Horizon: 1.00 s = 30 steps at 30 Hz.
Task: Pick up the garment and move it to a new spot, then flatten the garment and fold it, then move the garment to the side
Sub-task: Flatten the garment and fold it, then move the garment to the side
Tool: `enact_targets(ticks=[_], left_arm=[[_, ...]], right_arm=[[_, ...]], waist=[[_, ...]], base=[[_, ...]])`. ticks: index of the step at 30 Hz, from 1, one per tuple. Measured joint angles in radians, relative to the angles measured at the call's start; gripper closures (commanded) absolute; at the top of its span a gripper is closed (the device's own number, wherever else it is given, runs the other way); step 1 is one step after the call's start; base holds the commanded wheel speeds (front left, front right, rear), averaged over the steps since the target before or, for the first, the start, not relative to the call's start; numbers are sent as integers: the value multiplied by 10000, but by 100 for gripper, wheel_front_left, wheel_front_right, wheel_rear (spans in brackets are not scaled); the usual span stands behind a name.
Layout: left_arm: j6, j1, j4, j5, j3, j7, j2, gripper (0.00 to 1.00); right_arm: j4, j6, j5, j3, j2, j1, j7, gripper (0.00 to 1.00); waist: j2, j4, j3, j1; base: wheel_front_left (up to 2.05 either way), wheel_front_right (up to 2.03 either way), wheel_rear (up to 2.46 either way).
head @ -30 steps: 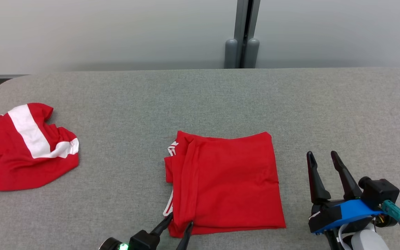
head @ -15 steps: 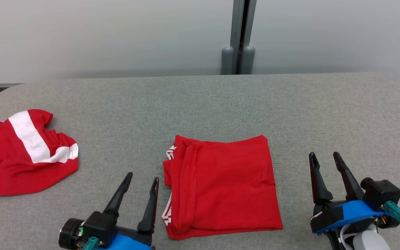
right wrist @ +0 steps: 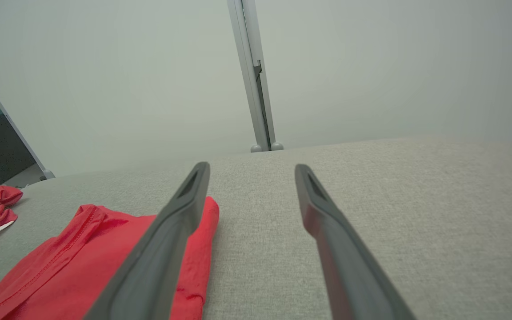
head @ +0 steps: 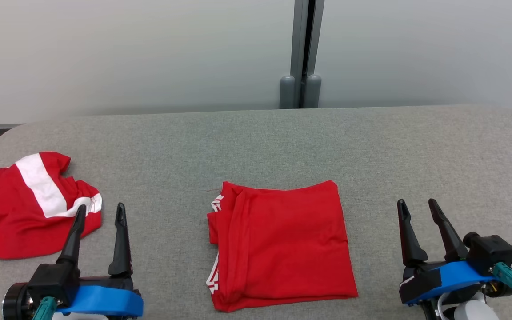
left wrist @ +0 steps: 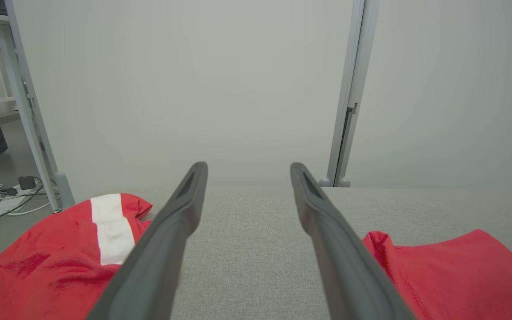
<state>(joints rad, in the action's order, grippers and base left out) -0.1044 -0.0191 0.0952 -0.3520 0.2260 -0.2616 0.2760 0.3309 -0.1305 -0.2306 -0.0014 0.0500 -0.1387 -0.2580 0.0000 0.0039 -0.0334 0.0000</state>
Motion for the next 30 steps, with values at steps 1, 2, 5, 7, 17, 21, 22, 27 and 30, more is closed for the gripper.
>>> enact_targets(ticks=[1,2,5,7,17,21,22,27,30], left_arm=[[-23,53,46,0,-94,0,-4,0],[-56,126,94,-4,-190,0,-15,0],[-96,203,276,-8,-366,0,-13,0],[-96,242,368,-36,-512,0,-33,0],[-96,439,660,-65,-648,0,-176,0],[-98,441,711,-67,-652,0,-171,0],[-100,441,721,-65,-650,0,-171,0],[-140,441,821,-54,-583,50,-132,0],[-173,441,848,-48,-554,63,-98,0]], right_arm=[[-44,0,19,-13,0,39,19,0],[-119,0,42,-29,0,69,52,0],[-349,0,100,-33,0,234,169,0],[-529,0,136,-48,0,390,259,0],[-1484,0,326,-144,0,928,840,0],[-1850,0,384,-188,0,1115,1126,0],[-1914,0,403,-196,0,1142,1177,0],[-2096,0,466,-238,0,1273,1383,0],[-2144,0,466,-244,0,1310,1432,0]], waist=[[0,-3,36,0],[0,-3,79,0],[0,-18,190,0],[0,-24,255,0],[0,-20,427,0],[0,-6,460,0],[0,-2,467,1],[0,19,489,0],[0,22,495,0]], base=[[0,0,0],[0,0,0],[0,0,0],[0,0,0],[0,0,0],[0,0,0],[0,0,0],[0,0,0],[0,0,0]])
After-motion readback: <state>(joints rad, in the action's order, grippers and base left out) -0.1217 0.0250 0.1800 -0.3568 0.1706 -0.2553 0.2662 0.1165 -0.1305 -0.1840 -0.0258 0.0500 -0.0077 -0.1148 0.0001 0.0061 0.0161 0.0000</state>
